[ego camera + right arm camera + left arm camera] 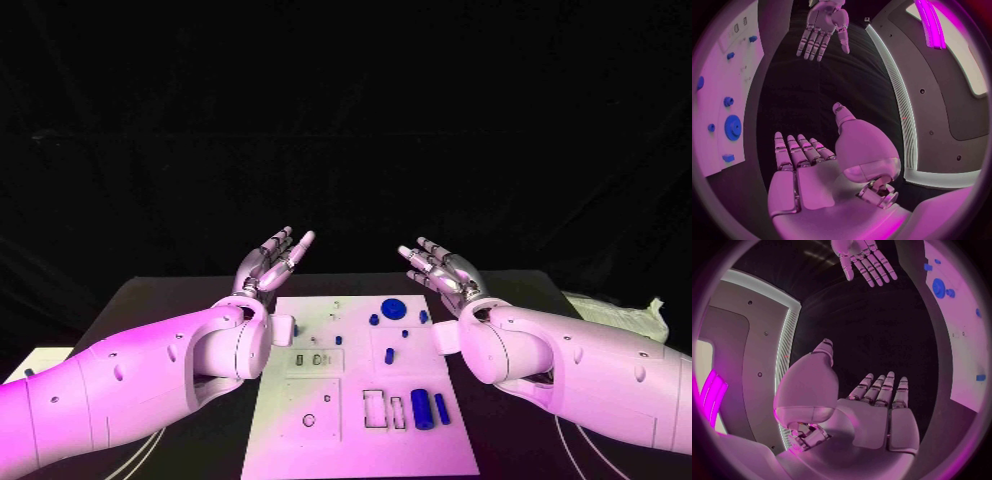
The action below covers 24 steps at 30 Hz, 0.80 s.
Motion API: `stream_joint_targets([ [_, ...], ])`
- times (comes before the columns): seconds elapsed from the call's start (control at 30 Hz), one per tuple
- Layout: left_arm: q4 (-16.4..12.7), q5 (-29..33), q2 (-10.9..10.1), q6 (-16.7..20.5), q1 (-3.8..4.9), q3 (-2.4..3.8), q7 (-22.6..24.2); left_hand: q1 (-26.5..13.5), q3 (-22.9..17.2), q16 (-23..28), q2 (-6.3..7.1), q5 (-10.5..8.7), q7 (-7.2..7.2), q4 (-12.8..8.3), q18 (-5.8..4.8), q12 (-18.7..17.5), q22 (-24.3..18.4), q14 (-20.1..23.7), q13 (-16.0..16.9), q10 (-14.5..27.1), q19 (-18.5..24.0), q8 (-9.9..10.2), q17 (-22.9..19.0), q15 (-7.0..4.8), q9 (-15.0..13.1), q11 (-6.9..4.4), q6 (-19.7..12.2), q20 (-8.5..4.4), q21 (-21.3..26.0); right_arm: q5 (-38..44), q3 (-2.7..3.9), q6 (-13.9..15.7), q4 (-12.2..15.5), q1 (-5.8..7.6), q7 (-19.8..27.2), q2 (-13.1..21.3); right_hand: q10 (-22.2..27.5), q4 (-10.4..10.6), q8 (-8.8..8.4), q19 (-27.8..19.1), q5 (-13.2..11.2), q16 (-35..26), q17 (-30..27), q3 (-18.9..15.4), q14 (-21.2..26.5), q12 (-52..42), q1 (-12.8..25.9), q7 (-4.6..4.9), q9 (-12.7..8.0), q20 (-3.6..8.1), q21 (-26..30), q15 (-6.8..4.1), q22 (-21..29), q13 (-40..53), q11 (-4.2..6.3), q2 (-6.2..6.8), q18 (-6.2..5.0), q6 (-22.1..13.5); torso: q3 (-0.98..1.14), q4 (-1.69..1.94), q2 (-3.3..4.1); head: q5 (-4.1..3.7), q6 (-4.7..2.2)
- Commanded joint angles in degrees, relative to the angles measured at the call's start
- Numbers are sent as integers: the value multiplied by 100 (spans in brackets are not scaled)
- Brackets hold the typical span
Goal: Assemble the parts on the task board
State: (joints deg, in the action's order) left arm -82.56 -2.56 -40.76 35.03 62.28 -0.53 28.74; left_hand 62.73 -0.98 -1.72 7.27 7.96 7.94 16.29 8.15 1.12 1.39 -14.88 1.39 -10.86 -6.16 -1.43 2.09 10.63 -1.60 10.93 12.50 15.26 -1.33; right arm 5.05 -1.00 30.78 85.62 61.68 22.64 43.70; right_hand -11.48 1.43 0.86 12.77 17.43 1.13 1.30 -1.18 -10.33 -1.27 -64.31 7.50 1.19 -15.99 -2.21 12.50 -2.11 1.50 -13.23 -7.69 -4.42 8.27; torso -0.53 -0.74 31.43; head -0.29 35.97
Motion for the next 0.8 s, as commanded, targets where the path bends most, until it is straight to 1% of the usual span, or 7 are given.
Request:
stream_joint_targets([
  [0.03,11,-217,13,-435,12,2,71,223,-18,-38,2,52,579,85,111,39,9,-82,14,-37,-10,-27,14,33,-11,86,84,89,-33,621,-13,-1212,-81,30,-525,-27,-360,-239,66,222,21,56,35,16,-326,-62,-520,869,35,-83,-110,89,-56,35,-93,-74,-159,295,-1,-3,1,2,-1],
  [0.3,11,-217,13,-435,12,2,71,500,-251,-354,-401,-11,771,55,-8,229,220,-1473,122,-1129,-843,-205,198,216,-114,340,1001,148,-427,806,-31,-1619,-161,58,-710,-47,-2754,-864,414,1731,-327,467,216,250,-2676,-478,-1251,781,235,-67,-721,33,-328,222,-67,-27,-324,2129,-1,-3,1,2,-1],
  [0.33,46,-14,-136,-599,11,-5,205,559,-259,-438,-438,-16,775,50,-34,263,283,-1842,135,-1364,-1126,-241,238,248,-131,355,1196,150,-559,1561,-28,-764,-399,77,-221,-4,-3143,-918,460,1966,-335,528,232,277,-3046,-539,-1300,755,256,-70,-815,-13,-363,237,-23,-18,-373,2403,-19,4,16,-15,49],
  [0.37,41,-9,-152,-609,11,-5,223,623,-263,-531,-480,-24,757,45,-44,302,363,-2264,149,-1648,-1505,-276,280,270,-146,389,1402,144,-730,1667,-27,-707,-414,79,-203,-1,-3414,-959,488,2163,-342,568,241,299,-3319,-574,-1332,740,267,-68,-892,-47,-390,243,9,-10,-412,2604,-21,6,24,-16,48],
  [0.43,14,1,-204,-632,11,-5,251,844,-268,-778,-563,-49,704,-6,89,514,659,-3134,233,-2795,-2985,-447,367,120,-223,265,2210,135,-1388,1968,-19,-577,-448,86,-181,12,-3822,-1076,556,2628,-368,635,250,386,-3850,-605,-1414,665,289,-63,-1093,-154,-451,229,103,1,-530,3187,-30,8,64,-23,28],
  [0.57,-49,9,-287,-733,13,-5,219,1224,-310,-1018,-639,-45,586,-135,250,721,756,-4027,275,-4061,-3866,-729,433,-147,-336,36,3576,29,-1766,2471,-2,-441,-478,114,-226,51,-4225,-1209,569,3137,-420,720,250,517,-4416,-573,-1418,585,279,8,-1348,-312,-516,209,220,52,-620,3838,-31,20,134,-59,32],
  [0.8,-383,17,-539,-913,14,-5,67,1477,-314,-1196,-670,-51,411,-279,241,740,860,-5040,266,-4960,-4822,-737,688,-469,-279,-202,4252,-295,-2166,3835,49,-412,-484,222,-479,145,-4860,-1455,458,3919,-432,730,262,895,-5318,-385,-1279,476,263,342,-1834,-598,-667,207,391,158,-605,4523,3,30,288,-114,-9],
])
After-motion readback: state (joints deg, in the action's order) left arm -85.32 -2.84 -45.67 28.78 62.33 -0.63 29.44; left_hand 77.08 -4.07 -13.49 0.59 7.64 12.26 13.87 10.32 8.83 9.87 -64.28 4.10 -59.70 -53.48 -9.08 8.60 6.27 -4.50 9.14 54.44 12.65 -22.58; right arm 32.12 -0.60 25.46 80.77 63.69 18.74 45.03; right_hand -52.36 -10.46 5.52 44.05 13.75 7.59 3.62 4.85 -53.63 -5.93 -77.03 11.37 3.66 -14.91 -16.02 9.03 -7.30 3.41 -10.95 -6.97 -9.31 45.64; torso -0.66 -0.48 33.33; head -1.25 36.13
